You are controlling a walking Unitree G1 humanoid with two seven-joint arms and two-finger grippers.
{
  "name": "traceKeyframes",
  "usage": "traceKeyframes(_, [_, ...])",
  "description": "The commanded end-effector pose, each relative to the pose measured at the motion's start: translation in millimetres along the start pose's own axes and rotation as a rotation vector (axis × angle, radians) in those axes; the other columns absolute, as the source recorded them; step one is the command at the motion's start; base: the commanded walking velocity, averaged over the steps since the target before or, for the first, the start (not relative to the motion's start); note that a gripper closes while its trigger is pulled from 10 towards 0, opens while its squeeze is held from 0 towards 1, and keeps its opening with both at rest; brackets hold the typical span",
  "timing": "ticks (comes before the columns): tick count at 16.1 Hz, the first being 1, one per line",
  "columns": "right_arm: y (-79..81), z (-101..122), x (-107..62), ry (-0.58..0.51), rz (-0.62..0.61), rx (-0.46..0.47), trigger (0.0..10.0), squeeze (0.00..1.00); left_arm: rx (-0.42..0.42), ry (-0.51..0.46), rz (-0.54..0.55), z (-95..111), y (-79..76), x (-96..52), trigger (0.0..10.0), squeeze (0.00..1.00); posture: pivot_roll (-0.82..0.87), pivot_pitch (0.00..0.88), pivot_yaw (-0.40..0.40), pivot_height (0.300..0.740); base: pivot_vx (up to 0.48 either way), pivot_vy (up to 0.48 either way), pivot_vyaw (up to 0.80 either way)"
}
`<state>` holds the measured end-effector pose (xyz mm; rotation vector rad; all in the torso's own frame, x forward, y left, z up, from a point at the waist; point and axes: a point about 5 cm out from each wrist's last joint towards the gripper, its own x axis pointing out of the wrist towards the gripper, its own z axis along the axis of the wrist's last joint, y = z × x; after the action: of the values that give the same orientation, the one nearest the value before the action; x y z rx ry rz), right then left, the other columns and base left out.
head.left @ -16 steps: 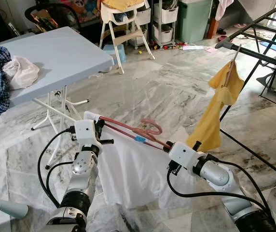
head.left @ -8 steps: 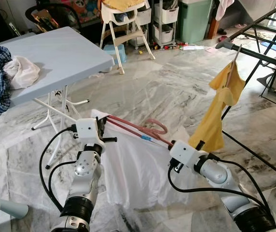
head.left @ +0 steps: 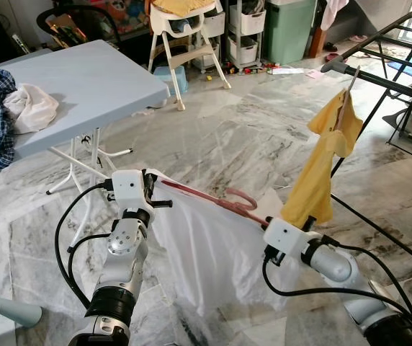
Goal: Hang hanger
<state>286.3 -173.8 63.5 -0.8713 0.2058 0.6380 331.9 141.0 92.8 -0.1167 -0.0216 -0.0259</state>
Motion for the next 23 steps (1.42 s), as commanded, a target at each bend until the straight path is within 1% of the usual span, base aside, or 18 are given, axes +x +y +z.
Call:
traceKeyframes(1, [-2.6, -27, -15.2, 0.105, -0.003, 0.007, 0.0, 0.00, 0.009, -0.082, 0.124, 22, 31.2, 5.5, 0.0, 0.00, -0.15, 0.006, 0.100, 0.740, 0.000, 0.000, 0.00])
traceKeyframes(4, [-10.0, -39, -25.4, 0.129, -0.023, 0.010, 0.0, 0.00, 0.015, -0.071, 0.129, 22, 34.0, 5.7, 0.0, 0.00, -0.15, 0.007, 0.104, 0.740, 0.000, 0.000, 0.00])
traceKeyframes(5, [-15.6, -42, -29.1, 0.137, -0.039, 0.013, 0.0, 0.00, 0.017, -0.061, 0.131, 21, 35.1, 6.0, 0.0, 0.00, -0.15, 0.009, 0.107, 0.740, 0.000, 0.000, 0.00])
traceKeyframes(8, [-23.4, -43, -33.5, 0.125, -0.059, 0.020, 0.0, 0.00, 0.022, -0.045, 0.125, 18, 35.1, 5.8, 0.0, 0.00, -0.15, 0.011, 0.114, 0.740, 0.000, 0.000, 0.00])
traceKeyframes(10, [-26.2, -45, -39.3, 0.105, -0.053, 0.016, 0.0, 0.00, 0.021, -0.025, 0.133, 14, 37.3, 4.8, 0.0, 0.00, -0.15, 0.014, 0.117, 0.740, 0.000, 0.000, 0.00])
traceKeyframes(12, [-26.3, -53, -49.1, 0.116, -0.036, 0.010, 0.0, 0.00, 0.019, -0.021, 0.139, 15, 39.7, 6.0, 0.0, 0.00, -0.15, 0.013, 0.119, 0.740, 0.000, 0.000, 0.00])
traceKeyframes(14, [-29.3, -64, -59.3, 0.148, -0.027, -0.005, 0.0, 0.00, 0.019, -0.023, 0.147, 18, 42.9, 8.8, 0.0, 0.00, -0.15, 0.011, 0.121, 0.740, 0.000, 0.000, 0.00])
traceKeyframes(15, [-29.8, -68, -63.6, 0.163, -0.014, -0.034, 0.0, 0.00, 0.020, -0.024, 0.150, 19, 43.9, 9.6, 0.0, 0.00, -0.15, 0.010, 0.124, 0.740, 0.000, 0.000, 0.00])
traceKeyframes(17, [-33.4, -78, -72.9, 0.184, -0.025, -0.037, 0.0, 0.00, 0.022, -0.020, 0.147, 18, 44.0, 10.0, 0.0, 0.00, -0.15, 0.010, 0.129, 0.740, 0.000, 0.000, 0.00])
traceKeyframes(19, [-35.9, -77, -75.0, 0.166, -0.041, -0.035, 0.0, 0.00, 0.021, -0.017, 0.145, 17, 43.3, 9.6, 0.0, 0.00, -0.15, 0.010, 0.131, 0.740, 0.000, 0.000, 0.00])
traceKeyframes(20, [-38.0, -74, -77.2, 0.135, -0.048, -0.039, 0.0, 0.00, 0.022, -0.011, 0.142, 15, 42.9, 9.0, 0.0, 0.00, -0.16, 0.010, 0.134, 0.740, 0.000, 0.000, 0.00])
traceKeyframes(21, [-40.1, -75, -80.8, 0.128, -0.050, -0.050, 0.0, 0.00, 0.022, -0.008, 0.141, 15, 43.0, 8.9, 0.0, 0.00, -0.16, 0.011, 0.135, 0.740, 0.000, 0.000, 0.00])
traceKeyframes(23, [-40.6, -84, -87.5, 0.171, -0.039, -0.079, 0.0, 0.00, 0.025, -0.005, 0.140, 15, 43.7, 10.1, 0.0, 0.00, -0.16, 0.008, 0.136, 0.740, 0.000, 0.000, 0.00])
